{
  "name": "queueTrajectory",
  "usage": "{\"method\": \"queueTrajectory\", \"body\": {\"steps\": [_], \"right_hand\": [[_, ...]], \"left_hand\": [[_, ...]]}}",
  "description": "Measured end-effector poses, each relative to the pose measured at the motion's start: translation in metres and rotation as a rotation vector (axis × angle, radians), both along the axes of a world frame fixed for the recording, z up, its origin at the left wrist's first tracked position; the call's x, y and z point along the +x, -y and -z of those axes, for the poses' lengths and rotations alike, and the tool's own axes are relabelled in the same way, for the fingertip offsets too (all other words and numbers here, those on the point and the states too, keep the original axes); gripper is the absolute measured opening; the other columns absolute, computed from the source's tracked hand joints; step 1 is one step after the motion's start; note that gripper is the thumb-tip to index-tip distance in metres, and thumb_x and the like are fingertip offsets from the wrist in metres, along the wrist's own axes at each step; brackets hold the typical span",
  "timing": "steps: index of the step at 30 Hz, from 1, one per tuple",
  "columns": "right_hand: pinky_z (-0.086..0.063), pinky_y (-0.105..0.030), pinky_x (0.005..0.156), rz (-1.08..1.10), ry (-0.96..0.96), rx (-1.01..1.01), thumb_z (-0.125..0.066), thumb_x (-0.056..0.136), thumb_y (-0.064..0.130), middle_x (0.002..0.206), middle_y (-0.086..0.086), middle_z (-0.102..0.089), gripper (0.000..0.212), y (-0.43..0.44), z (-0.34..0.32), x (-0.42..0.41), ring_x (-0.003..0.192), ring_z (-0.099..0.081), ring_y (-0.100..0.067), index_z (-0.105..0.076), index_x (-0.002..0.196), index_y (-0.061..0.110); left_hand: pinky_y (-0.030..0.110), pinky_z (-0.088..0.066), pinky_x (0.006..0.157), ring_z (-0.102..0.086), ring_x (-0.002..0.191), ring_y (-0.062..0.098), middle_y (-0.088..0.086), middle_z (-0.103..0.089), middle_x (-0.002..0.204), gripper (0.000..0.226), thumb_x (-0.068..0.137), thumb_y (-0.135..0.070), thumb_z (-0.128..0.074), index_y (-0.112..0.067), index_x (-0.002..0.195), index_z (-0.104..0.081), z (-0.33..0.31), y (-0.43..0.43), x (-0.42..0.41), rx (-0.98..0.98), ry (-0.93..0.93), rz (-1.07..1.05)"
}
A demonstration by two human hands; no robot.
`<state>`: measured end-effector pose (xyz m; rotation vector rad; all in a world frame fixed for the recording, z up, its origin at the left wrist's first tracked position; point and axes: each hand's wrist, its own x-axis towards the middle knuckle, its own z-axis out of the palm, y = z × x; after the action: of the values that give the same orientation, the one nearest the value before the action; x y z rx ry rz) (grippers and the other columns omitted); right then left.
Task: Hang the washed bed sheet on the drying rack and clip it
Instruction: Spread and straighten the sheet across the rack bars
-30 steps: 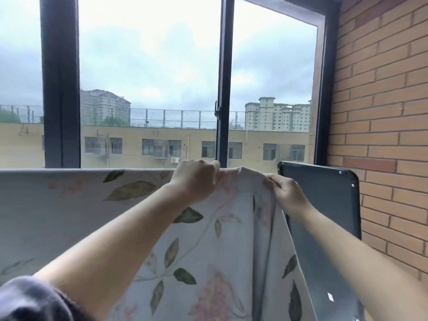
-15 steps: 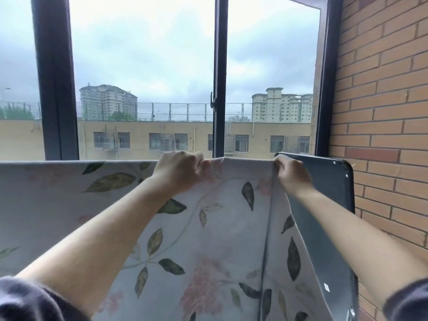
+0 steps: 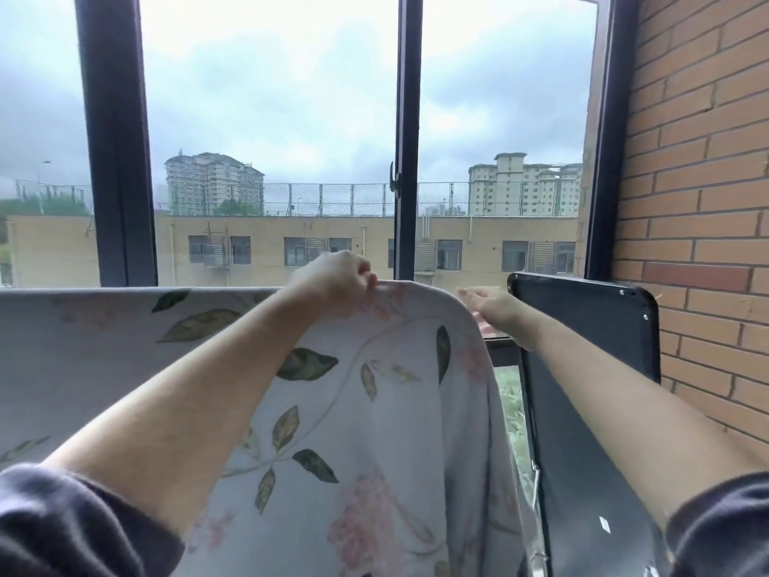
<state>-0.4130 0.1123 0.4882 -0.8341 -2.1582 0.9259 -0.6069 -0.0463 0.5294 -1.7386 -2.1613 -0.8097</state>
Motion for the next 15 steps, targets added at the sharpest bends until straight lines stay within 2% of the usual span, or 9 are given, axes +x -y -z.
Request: {"method": "queueTrajectory", "body": {"steps": [2, 3, 4, 6, 9, 12, 15], "right_hand": [[-0.049, -0.023, 0.071, -0.131, -0.102, -0.08, -0.04, 0.101, 0.034, 0.102, -0.004, -0.065, 0.036, 0.013, -0.003, -0.001, 0.092, -0.06, -0.017, -0.061, 0.116, 0.01], [-0.052, -0.022, 0.067, -0.152, -0.152, -0.091, -0.042, 0.1, 0.033, 0.097, -0.008, -0.067, 0.037, 0.016, -0.001, -0.002, 0.086, -0.063, -0.017, -0.063, 0.112, 0.005], [-0.053, -0.02, 0.062, -0.144, -0.201, -0.081, -0.045, 0.099, 0.03, 0.088, -0.01, -0.067, 0.035, 0.018, 0.0, -0.004, 0.076, -0.063, -0.017, -0.066, 0.104, 0.003], [-0.051, -0.02, 0.053, -0.081, -0.28, -0.041, -0.05, 0.098, 0.027, 0.073, -0.011, -0.064, 0.033, 0.019, 0.0, -0.009, 0.061, -0.059, -0.016, -0.068, 0.084, 0.003], [-0.038, -0.026, 0.049, 0.028, -0.269, 0.052, -0.051, 0.097, 0.026, 0.059, -0.008, -0.048, 0.037, 0.014, -0.004, -0.017, 0.049, -0.042, -0.015, -0.057, 0.066, 0.007], [-0.033, -0.03, 0.055, 0.077, -0.23, 0.076, -0.05, 0.098, 0.028, 0.055, -0.005, -0.041, 0.041, 0.012, -0.004, -0.025, 0.052, -0.037, -0.017, -0.049, 0.06, 0.013], [-0.039, -0.031, 0.064, 0.112, -0.278, 0.06, -0.048, 0.098, 0.029, 0.066, -0.008, -0.049, 0.036, 0.011, -0.007, -0.032, 0.065, -0.045, -0.02, -0.062, 0.074, 0.008]], "left_hand": [[0.03, -0.053, 0.061, -0.061, 0.063, 0.015, 0.002, -0.065, 0.076, 0.028, 0.097, -0.034, -0.046, -0.018, 0.085, -0.066, -0.003, -0.002, 0.003, 0.003, 0.049, 0.005], [0.032, -0.055, 0.064, -0.061, 0.064, 0.016, 0.003, -0.066, 0.076, 0.029, 0.097, -0.033, -0.046, -0.017, 0.085, -0.066, -0.002, -0.002, 0.005, 0.009, 0.064, 0.0], [0.033, -0.056, 0.065, -0.061, 0.065, 0.017, 0.004, -0.066, 0.076, 0.03, 0.097, -0.032, -0.046, -0.015, 0.085, -0.067, -0.002, -0.002, 0.006, 0.022, 0.072, -0.007], [0.03, -0.051, 0.057, -0.058, 0.063, 0.016, 0.004, -0.066, 0.075, 0.03, 0.098, -0.031, -0.046, -0.014, 0.085, -0.067, -0.001, -0.002, 0.009, 0.052, 0.058, -0.022], [0.025, -0.035, 0.049, -0.054, 0.063, 0.013, -0.001, -0.061, 0.072, 0.03, 0.098, -0.03, -0.044, -0.016, 0.086, -0.067, -0.002, -0.001, 0.01, 0.129, -0.047, -0.086], [0.026, -0.035, 0.052, -0.053, 0.065, 0.014, 0.0, -0.062, 0.074, 0.029, 0.098, -0.03, -0.043, -0.016, 0.086, -0.066, -0.002, 0.001, 0.009, 0.145, -0.091, -0.104], [0.027, -0.043, 0.058, -0.056, 0.066, 0.016, 0.002, -0.063, 0.076, 0.028, 0.098, -0.03, -0.045, -0.015, 0.088, -0.066, -0.005, 0.001, 0.01, 0.178, -0.101, -0.092]]}}
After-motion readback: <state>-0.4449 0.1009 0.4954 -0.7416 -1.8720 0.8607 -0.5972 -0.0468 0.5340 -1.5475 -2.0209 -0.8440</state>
